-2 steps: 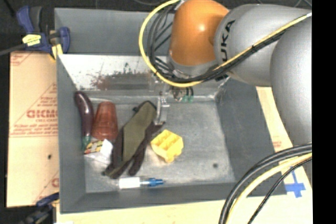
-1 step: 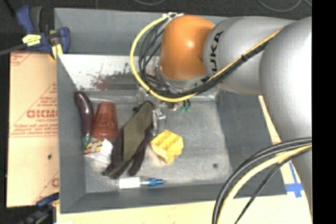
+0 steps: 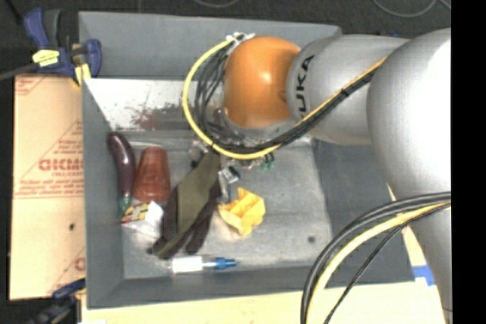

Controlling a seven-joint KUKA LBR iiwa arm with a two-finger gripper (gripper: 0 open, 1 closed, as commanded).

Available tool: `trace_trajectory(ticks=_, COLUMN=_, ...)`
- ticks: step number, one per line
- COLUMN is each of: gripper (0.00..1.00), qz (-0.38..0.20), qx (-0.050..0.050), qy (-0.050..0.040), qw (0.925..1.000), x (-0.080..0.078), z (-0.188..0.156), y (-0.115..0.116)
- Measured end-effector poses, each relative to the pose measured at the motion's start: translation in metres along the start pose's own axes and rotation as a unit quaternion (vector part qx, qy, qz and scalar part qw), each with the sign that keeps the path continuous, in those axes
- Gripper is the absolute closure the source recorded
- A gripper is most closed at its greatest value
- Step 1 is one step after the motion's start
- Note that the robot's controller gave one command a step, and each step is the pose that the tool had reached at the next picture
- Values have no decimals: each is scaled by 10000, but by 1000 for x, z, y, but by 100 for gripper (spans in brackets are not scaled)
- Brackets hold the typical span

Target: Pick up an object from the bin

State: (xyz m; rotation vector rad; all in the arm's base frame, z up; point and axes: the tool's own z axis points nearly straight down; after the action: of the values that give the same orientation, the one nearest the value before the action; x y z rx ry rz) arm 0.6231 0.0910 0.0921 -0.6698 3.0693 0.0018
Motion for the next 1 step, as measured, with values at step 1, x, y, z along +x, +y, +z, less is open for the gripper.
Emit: trace_trajectory(ticks=1, gripper=0, qz=-823, qx=28, qy=-42, qw=9966, x=0, z=-8, y=17)
